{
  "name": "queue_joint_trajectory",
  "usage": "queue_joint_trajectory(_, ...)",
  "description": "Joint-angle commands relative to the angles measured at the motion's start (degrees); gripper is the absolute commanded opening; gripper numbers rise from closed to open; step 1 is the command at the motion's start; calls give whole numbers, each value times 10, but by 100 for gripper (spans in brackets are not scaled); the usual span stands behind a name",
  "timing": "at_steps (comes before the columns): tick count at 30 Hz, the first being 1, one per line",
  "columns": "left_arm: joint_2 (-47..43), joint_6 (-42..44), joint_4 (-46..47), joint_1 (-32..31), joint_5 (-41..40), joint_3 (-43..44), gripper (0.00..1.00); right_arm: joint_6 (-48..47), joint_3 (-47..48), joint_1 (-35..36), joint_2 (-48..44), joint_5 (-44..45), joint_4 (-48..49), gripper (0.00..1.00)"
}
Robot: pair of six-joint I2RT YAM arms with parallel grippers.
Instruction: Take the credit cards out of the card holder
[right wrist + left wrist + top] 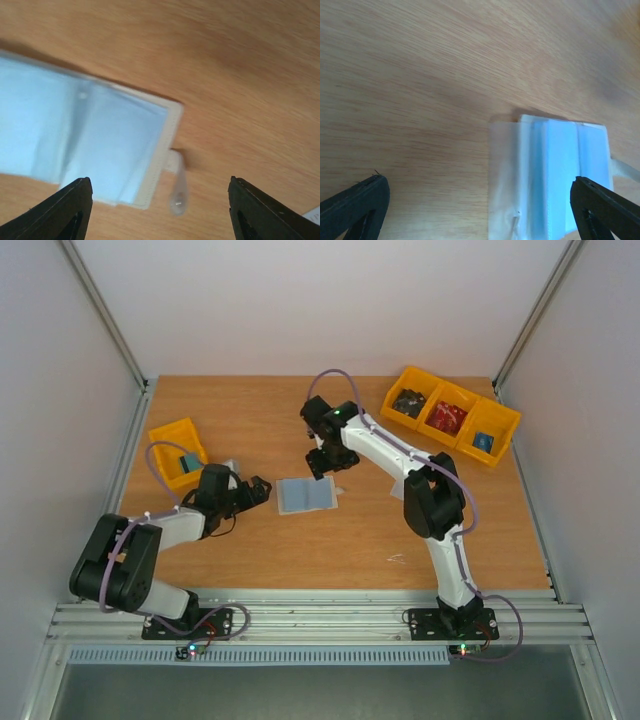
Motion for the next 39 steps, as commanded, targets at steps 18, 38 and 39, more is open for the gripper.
queue_joint_trajectory(18,-146,-98,-221,51,-146,33,99,20,232,106,227,-32,-73,91)
queue_joint_trajectory(38,-157,-87,-143,56,-95,9,99,2,218,84,229,-91,-88,19)
queue_joint_trajectory(39,-157,-81,-116,56,-76,5,99,4,216,75,217,-124,-80,16)
